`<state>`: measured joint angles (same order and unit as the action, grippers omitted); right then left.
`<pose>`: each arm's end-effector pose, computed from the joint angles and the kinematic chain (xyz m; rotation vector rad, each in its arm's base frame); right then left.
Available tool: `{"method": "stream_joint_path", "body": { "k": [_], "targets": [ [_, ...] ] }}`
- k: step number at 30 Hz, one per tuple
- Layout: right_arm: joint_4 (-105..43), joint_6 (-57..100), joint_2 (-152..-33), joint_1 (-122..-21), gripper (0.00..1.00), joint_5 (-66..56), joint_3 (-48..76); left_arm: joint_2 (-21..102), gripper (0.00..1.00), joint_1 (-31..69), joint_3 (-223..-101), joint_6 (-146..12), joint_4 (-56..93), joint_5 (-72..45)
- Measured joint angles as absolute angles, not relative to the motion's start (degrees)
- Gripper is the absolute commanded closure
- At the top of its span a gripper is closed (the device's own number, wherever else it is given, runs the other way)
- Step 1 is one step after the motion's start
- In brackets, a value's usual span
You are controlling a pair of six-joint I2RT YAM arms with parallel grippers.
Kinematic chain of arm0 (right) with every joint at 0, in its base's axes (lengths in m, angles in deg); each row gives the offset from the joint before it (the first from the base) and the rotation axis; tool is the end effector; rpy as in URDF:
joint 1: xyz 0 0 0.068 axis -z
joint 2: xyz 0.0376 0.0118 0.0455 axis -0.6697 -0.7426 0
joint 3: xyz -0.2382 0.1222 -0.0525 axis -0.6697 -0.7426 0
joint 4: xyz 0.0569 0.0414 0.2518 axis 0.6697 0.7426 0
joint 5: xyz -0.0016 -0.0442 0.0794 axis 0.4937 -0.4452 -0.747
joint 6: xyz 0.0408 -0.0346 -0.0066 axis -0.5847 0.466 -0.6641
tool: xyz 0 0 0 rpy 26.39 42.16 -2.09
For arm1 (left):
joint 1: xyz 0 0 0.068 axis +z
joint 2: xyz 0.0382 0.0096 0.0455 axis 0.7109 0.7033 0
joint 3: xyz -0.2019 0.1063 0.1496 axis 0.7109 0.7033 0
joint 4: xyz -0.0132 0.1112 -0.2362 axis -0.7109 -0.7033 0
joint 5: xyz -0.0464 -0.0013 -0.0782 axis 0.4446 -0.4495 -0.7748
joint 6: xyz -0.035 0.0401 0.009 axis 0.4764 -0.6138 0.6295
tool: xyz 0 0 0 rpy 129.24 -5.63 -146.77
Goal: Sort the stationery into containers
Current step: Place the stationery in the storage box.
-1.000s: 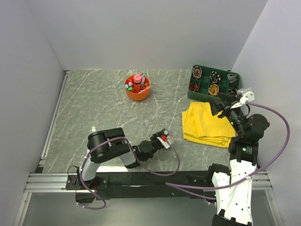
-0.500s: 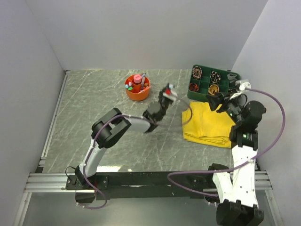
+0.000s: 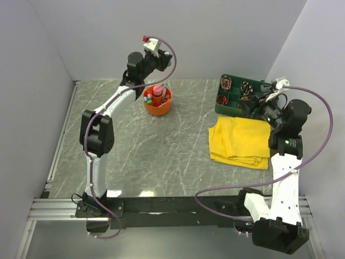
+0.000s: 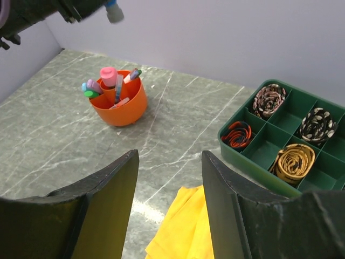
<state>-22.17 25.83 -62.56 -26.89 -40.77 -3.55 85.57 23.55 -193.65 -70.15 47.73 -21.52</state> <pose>0.1899 -0.0260 0.4036 -0.3369 1.5817 0.4387 0.4690 -0.1978 0.3593 0.3992 1.2853 -0.6285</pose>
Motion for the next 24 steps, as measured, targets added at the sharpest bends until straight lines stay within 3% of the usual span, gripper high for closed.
{"method": "stream_joint_path", "body": {
  "k": [5,9,24],
  "targets": [
    [-22.41,25.31,-63.48,-26.91,0.42,-40.79,-3.01,89.97,0.99,23.81,-205.24,-77.06,28.91,-30.18],
    [-25.93,23.71,-63.92,-26.95,0.42,-41.45,-4.52,90.16,0.99,23.81,-206.02,-81.47,21.77,-34.81],
    [-31.17,21.90,-69.71,-28.03,0.42,-41.42,-5.26,96.26,0.99,24.49,-202.35,-89.27,18.47,-35.47]
  ]
}}
